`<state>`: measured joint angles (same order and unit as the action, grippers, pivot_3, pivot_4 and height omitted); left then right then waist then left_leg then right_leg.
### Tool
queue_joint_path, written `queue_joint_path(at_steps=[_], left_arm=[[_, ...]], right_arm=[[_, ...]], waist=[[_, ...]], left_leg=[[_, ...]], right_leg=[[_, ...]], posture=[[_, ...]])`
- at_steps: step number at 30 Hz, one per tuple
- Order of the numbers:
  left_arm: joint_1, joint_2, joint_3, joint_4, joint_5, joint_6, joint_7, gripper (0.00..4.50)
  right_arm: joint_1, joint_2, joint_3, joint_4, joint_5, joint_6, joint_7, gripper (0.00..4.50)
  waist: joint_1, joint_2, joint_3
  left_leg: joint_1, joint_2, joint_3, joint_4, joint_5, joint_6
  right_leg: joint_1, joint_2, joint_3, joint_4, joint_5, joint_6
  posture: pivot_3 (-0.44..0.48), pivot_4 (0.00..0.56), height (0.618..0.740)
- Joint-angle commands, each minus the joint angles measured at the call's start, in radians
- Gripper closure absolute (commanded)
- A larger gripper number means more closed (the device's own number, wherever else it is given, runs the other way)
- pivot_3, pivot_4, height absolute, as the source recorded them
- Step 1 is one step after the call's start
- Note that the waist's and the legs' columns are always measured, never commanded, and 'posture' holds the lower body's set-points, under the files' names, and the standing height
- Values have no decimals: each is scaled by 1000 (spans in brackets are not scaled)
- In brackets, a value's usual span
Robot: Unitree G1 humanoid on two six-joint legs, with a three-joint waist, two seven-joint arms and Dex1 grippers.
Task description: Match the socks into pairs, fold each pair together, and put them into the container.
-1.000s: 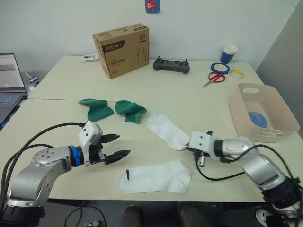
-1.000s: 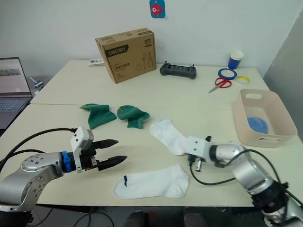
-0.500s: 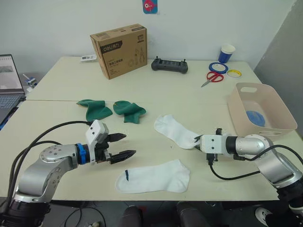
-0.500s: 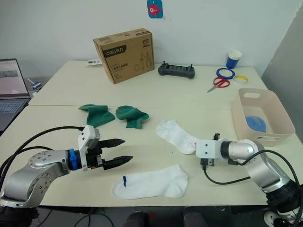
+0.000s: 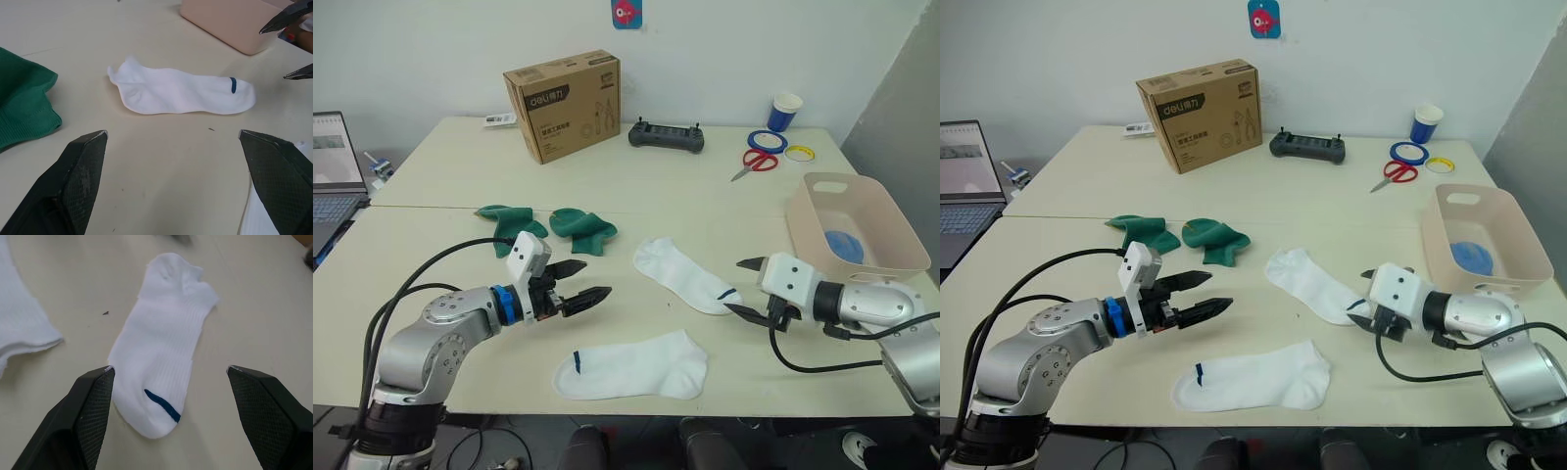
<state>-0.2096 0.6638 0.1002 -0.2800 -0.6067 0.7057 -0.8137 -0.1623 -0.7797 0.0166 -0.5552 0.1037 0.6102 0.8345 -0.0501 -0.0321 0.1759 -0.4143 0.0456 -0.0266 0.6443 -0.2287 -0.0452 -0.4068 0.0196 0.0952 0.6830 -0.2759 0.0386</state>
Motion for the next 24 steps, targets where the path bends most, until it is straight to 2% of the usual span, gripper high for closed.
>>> queue_joint_path(at_steps=[1,4,10,15,19,22,24], left_arm=[[-68,-26,-33,29,33,-1,39,0],[-128,-63,-71,78,51,23,66,0],[-315,-207,-154,278,138,40,158,0],[-471,-304,-206,503,202,43,170,0],[-556,-363,-232,686,281,-38,189,0],[-594,-396,-241,779,307,-58,163,557],[-610,-411,-240,827,321,-64,149,1164]], right_arm=[[26,57,-41,-86,18,122,-105,569],[45,124,-36,-128,12,214,-187,569],[106,317,-65,-212,18,419,-372,569],[148,435,-58,-206,6,458,-480,569],[156,487,-34,-174,7,450,-529,569],[155,521,-34,-145,11,450,-559,526],[153,538,-35,-133,16,450,-571,526]], waist=[[2,0,0],[7,0,0],[19,0,0],[18,0,-1],[14,0,-1],[14,0,-1],[16,0,-1]], left_leg=[[0,0,0,0,0,0],[0,0,0,0,0,0],[-1,-1,0,0,0,0],[-1,-1,-1,0,0,0],[-1,-1,0,0,0,0],[-1,-1,-1,0,0,0],[-1,-1,-1,0,0,0]], right_leg=[[0,0,0,0,0,0],[0,0,0,0,0,0],[0,0,0,0,0,1],[0,1,0,0,0,1],[0,1,0,-1,0,1],[0,2,0,0,0,1],[0,2,0,0,0,1]], posture=[[0,150,723],[0,150,723],[0,150,723],[0,150,723],[0,150,723],[0,150,723],[0,150,723]])
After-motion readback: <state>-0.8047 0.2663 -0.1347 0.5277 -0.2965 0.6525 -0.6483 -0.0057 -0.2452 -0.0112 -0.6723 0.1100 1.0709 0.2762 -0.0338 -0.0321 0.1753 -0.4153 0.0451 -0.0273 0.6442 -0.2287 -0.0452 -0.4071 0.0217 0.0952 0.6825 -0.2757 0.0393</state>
